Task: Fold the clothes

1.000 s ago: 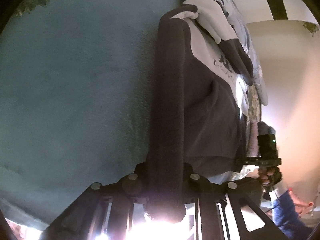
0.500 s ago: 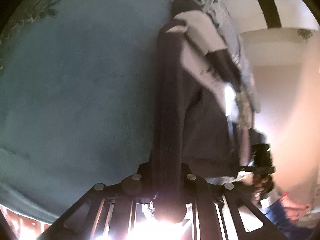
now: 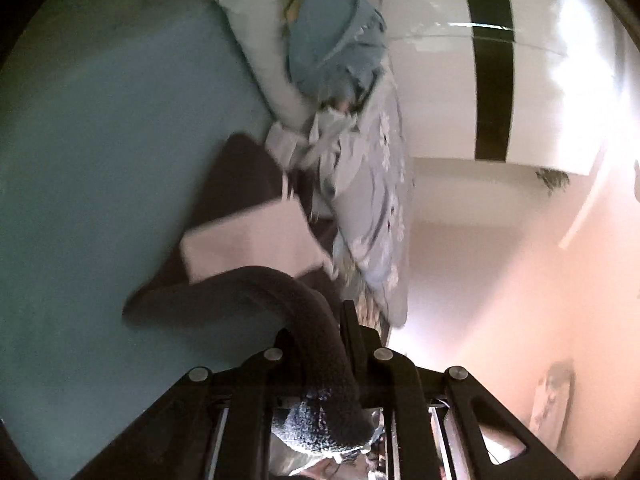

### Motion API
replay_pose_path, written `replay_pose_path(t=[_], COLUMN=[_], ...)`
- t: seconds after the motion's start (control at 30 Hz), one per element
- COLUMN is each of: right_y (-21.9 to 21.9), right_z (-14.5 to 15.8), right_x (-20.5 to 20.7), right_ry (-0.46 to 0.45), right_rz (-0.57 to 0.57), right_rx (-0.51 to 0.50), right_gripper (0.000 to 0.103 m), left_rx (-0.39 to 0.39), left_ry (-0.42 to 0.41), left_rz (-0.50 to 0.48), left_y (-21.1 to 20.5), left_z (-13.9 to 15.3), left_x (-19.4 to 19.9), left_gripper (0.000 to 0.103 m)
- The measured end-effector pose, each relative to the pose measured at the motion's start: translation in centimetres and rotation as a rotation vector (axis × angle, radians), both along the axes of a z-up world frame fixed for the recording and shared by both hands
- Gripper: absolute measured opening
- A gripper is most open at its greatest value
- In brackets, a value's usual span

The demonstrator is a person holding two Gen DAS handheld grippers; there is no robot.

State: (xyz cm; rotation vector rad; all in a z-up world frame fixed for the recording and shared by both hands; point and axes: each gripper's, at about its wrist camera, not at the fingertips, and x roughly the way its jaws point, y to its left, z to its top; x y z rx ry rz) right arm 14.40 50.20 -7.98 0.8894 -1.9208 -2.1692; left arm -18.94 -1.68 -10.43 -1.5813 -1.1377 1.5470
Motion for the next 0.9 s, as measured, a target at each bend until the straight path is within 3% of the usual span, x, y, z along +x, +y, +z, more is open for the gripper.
replay_pose_path(t=[0.17, 0.3, 0.43, 0.5, 0.57, 0.6, 0.63, 0.67, 0.77, 0.83, 0.9], right_y=[3.3, 5.1, 6.5, 6.6, 6.8, 6.9, 7.1, 7.4, 8.2, 8.4, 8.2], right_z=[-2.5, -4.5, -6.3, -6.9, -7.0, -6.8, -6.4, -5.8, -4.0, -3.2, -3.4], right_x=[-4.9, -6.8, -8.0, -8.2, -8.3, -8.5, -8.5, -8.3, -7.5, -6.7, -6.3], right_ry=[-0.095, -0.147, -0.219, -0.24, -0.243, -0.232, -0.219, -0.198, -0.128, -0.125, -0.172], right_rz=[-0.157, -0.208, -0.231, -0.223, -0.213, -0.206, -0.203, -0.212, -0.241, -0.261, -0.237], right_rx=[-0.092, -0.117, -0.115, -0.108, -0.095, -0.088, -0.077, -0.062, -0.042, -0.01, 0.039], right_gripper=[0.009, 0.009, 0.012, 0.013, 0.016, 0.028, 0.045, 0.05, 0.05, 0.051, 0.051], left_rx=[-0.052, -0.093, -0.085, -0.08, -0.075, -0.072, -0.045, -0.011, 0.034, -0.003, -0.12], left_ry=[-0.069, -0.124, -0.174, -0.199, -0.224, -0.237, -0.234, -0.228, -0.174, -0.119, -0.049], left_rz=[0.056, 0.101, 0.14, 0.16, 0.179, 0.189, 0.199, 0.209, 0.205, 0.184, 0.125], left_y=[3.4, 6.1, 6.7, 7.0, 7.2, 7.3, 7.3, 7.3, 7.0, 6.7, 6.5], left_z=[-1.8, -3.2, -4.7, -5.4, -6.1, -6.5, -6.2, -5.6, -3.6, -2.4, -1.5], left_x=[-4.8, -8.6, -9.4, -9.6, -9.9, -10.0, -10.3, -10.7, -11.4, -11.5, -11.4], left_gripper=[0.014, 0.014, 0.02, 0.028, 0.053, 0.06, 0.067, 0.07, 0.075, 0.076, 0.077])
